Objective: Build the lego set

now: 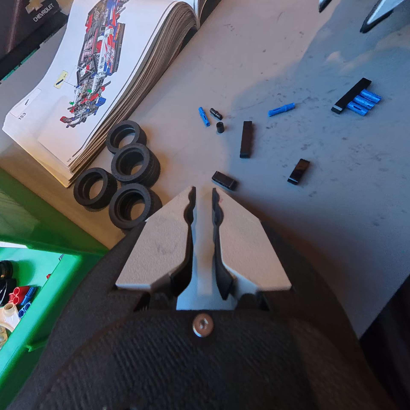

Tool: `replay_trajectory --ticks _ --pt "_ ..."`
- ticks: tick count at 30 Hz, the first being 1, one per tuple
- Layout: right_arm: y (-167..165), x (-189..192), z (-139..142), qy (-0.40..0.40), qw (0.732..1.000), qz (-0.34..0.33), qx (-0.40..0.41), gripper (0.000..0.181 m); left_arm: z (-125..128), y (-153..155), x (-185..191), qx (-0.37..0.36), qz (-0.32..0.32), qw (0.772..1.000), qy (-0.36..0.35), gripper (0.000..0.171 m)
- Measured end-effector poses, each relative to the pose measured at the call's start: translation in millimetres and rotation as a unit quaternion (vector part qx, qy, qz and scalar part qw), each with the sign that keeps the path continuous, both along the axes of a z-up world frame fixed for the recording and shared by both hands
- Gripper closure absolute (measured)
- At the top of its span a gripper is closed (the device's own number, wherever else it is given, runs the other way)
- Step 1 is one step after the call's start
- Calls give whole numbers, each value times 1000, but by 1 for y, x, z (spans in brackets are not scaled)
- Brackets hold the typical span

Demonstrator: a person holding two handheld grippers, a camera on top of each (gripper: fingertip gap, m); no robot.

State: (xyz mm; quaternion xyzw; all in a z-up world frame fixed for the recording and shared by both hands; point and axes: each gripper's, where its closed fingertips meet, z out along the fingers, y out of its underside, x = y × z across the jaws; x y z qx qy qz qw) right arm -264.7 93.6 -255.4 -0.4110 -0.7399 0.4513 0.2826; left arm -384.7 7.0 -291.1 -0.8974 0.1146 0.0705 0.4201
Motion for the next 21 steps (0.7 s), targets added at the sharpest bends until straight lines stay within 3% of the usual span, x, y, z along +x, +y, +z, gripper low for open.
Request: replay_trajectory --ticks 21 --pt "2 -1 2 3 1000 -3 -5 150 0 0 1 1 -3 1000 5 159"
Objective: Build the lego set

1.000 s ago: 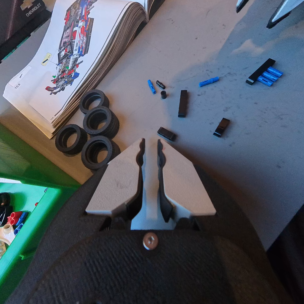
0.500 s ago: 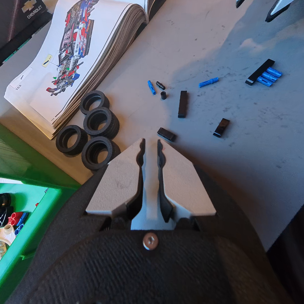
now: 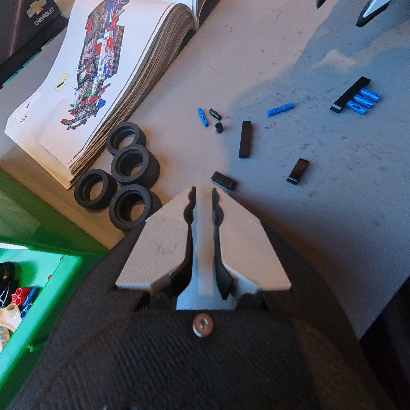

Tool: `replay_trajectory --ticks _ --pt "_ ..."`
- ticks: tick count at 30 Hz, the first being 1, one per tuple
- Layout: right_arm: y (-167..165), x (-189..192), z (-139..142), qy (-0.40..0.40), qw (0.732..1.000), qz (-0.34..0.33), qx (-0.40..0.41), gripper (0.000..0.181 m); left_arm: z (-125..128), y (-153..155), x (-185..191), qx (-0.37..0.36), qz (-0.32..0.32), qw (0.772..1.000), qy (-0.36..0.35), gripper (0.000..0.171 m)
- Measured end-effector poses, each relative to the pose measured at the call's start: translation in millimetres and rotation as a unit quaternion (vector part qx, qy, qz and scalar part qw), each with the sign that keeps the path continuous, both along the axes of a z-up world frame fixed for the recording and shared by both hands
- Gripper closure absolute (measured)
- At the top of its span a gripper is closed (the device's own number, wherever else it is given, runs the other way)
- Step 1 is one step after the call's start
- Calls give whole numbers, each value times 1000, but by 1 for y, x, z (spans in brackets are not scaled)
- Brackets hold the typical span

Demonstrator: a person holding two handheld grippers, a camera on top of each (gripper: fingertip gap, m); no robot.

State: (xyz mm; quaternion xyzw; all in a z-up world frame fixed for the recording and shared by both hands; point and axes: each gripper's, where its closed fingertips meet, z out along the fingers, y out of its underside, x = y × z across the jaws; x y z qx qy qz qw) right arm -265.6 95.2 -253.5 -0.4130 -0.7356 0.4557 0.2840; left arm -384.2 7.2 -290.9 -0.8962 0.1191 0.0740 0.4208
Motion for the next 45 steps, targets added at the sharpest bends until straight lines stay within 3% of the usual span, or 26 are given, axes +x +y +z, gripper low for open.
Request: replay_trajectory --ticks 20,36,41,45 --pt "1 0 1 3 1000 0 -1 150 -1 0 0 -2 -1 1000 2 159" --pt "6 -4 -3 13 999 -16 43 150 3 1 6 10 -17 1000 -6 154" --pt "6 -5 -5 14 998 -20 61 150 12 12 27 26 -61 998 -24 158" --pt "8 -5 -3 26 997 -28 67 150 11 29 68 -16 -160 987 -27 163"
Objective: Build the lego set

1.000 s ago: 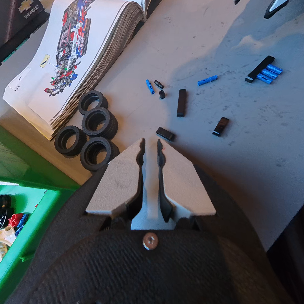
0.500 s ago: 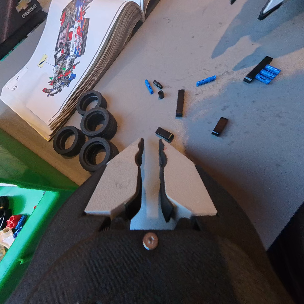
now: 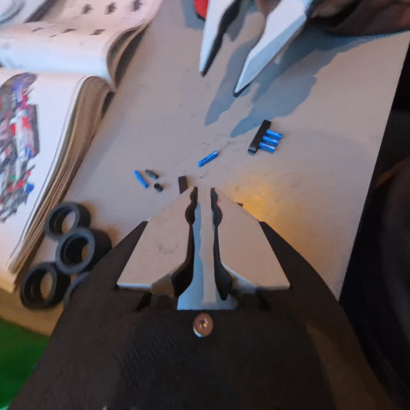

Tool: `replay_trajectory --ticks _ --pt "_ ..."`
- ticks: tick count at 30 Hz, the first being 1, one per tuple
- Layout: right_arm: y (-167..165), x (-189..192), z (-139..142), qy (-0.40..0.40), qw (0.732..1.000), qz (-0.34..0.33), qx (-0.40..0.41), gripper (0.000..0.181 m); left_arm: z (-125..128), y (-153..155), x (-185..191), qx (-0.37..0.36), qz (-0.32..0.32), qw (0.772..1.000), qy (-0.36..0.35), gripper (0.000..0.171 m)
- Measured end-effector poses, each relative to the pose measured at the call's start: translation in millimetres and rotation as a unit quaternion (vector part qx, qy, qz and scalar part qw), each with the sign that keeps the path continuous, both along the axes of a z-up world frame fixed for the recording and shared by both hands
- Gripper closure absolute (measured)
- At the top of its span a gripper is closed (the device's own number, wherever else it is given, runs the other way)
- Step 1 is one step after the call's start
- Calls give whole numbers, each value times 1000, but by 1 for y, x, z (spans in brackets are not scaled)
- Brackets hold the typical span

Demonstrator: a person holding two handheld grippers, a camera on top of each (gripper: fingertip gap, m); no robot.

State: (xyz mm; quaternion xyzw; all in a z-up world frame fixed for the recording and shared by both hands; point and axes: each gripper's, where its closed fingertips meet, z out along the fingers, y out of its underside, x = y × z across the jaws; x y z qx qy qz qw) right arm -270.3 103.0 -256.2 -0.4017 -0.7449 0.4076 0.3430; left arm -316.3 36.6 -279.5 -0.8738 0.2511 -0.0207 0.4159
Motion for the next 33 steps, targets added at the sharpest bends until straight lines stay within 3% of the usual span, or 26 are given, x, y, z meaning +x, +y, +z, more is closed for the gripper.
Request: replay_trajectory --ticks 6,11,16,19,22,27,30,33 --pt "1 0 2 8 1000 -3 0 150 -6 20 20 -70 -98 990 71 157" --pt "0 2 3 14 1000 0 3 150 -14 31 10 -107 -117 981 112 157" --pt "2 5 7 29 1000 -4 6 154 -20 34 13 -140 -141 975 103 157" --pt "3 6 10 36 999 -5 -2 155 -23 30 18 -169 -154 971 65 170" --pt "6 7 14 46 999 -10 -13 159 -23 33 20 -180 -137 973 39 170" --pt "12 9 22 66 997 -24 -29 164 -16 45 16 -128 -75 988 40 170" --pt "18 9 26 73 995 -42 -46 168 5 53 24 -72 -39 997 -6 169" --pt "20 9 32 62 990 -61 -113 170 29 58 36 -1 -27 999 -16 170"
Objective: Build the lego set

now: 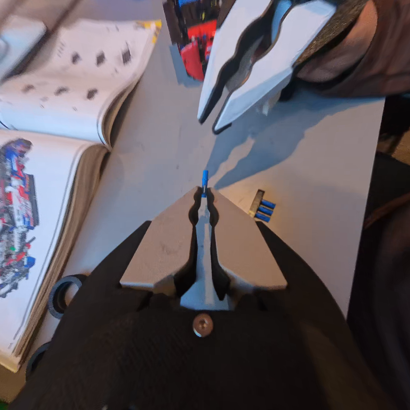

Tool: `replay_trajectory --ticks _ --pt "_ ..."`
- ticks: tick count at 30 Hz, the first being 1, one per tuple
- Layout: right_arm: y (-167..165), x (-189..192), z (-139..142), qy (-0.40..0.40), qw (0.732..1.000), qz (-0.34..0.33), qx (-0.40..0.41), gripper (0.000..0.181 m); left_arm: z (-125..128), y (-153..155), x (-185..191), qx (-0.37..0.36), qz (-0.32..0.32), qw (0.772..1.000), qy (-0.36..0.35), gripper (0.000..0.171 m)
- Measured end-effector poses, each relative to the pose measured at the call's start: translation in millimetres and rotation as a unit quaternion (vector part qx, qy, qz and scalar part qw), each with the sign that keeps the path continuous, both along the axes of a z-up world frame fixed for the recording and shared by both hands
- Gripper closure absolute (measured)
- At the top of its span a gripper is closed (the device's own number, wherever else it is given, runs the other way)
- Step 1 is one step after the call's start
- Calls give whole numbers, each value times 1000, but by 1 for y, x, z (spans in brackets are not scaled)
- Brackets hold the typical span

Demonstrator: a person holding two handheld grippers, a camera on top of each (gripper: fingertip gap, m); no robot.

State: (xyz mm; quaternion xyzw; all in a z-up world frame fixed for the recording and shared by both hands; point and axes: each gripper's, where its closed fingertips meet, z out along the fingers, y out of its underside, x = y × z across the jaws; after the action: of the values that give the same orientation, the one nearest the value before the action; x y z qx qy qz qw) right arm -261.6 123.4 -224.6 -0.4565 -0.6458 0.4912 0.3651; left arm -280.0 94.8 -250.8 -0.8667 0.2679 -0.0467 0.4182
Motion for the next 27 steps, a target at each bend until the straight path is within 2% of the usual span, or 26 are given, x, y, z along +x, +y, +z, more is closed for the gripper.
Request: replay_trajectory --ticks 3,5,10,14,24,27 --pt "-10 2 6 -8 996 23 -84 165 12 1 10 47 -5 999 21 170" --pt "-16 3 7 -10 994 36 -100 164 15 -1 17 59 -11 998 30 170" --pt "-33 8 6 -17 992 82 -99 164 19 -1 20 82 -4 996 38 170" --pt "-32 8 7 -15 991 81 -101 165 29 -2 22 112 -7 993 37 170" --pt "-35 8 7 -19 990 94 -104 166 31 -3 28 128 -25 990 43 170" --pt "-38 10 7 -16 990 102 -100 175 33 -7 32 135 -43 989 42 170"
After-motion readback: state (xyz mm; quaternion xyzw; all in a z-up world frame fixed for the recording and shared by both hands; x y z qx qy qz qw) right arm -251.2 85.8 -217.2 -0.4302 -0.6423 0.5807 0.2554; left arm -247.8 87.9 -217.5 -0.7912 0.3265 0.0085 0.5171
